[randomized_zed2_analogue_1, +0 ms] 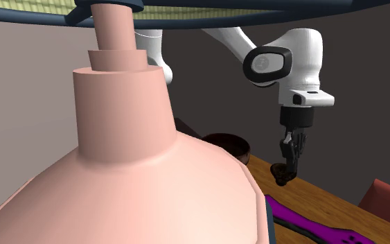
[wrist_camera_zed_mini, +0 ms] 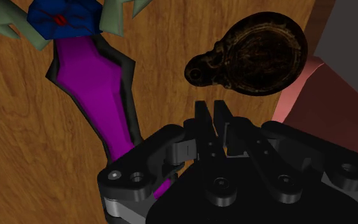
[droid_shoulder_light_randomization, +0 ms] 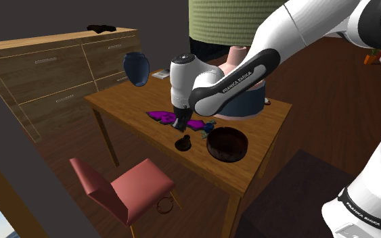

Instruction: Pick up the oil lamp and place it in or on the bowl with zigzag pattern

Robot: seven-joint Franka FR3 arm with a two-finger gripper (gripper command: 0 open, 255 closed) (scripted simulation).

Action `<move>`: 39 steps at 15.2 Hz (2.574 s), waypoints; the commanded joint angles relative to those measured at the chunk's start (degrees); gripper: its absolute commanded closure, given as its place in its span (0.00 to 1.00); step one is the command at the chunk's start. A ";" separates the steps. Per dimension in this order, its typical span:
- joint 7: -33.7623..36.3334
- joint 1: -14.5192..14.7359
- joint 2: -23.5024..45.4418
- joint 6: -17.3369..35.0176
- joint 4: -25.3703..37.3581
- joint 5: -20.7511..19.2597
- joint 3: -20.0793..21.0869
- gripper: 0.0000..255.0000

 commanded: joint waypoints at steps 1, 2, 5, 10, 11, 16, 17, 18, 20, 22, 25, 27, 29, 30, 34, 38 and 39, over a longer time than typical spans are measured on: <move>0.00 0.00 0.00 0.00 0.00 0.00 0.00 1.00; 0.00 0.00 0.00 0.00 0.00 0.00 0.00 1.00; 0.00 0.00 0.00 0.00 0.00 0.00 0.00 1.00; 7.81 0.75 -1.03 -3.61 -1.58 6.15 1.04 0.00; 10.43 1.00 -1.27 -4.72 -1.92 8.29 1.42 0.00; 15.31 1.62 -0.08 -4.61 -2.75 11.12 1.70 0.00; 15.49 1.68 0.42 -4.02 -2.87 10.85 1.56 0.00; 15.67 1.76 0.93 -3.42 -2.98 10.57 1.42 0.00; 16.03 1.91 1.98 -2.25 -3.17 10.02 1.12 0.00; 16.13 1.96 2.28 -1.92 -3.22 9.86 1.02 0.00; 16.13 1.96 2.28 -1.92 -3.21 9.86 1.02 0.00; 16.13 1.96 2.28 -1.92 -3.21 9.86 1.02 0.00; 16.13 1.96 2.28 -1.92 -3.21 9.86 1.02 1.00; 16.13 1.96 2.28 -1.92 -3.21 9.86 1.02 1.00; 16.12 1.96 2.29 -1.92 -3.20 9.86 1.02 1.00; 16.13 1.96 2.28 -1.92 -3.21 9.86 1.02 1.00; 15.92 1.85 1.75 -2.50 -3.13 10.14 1.18 1.00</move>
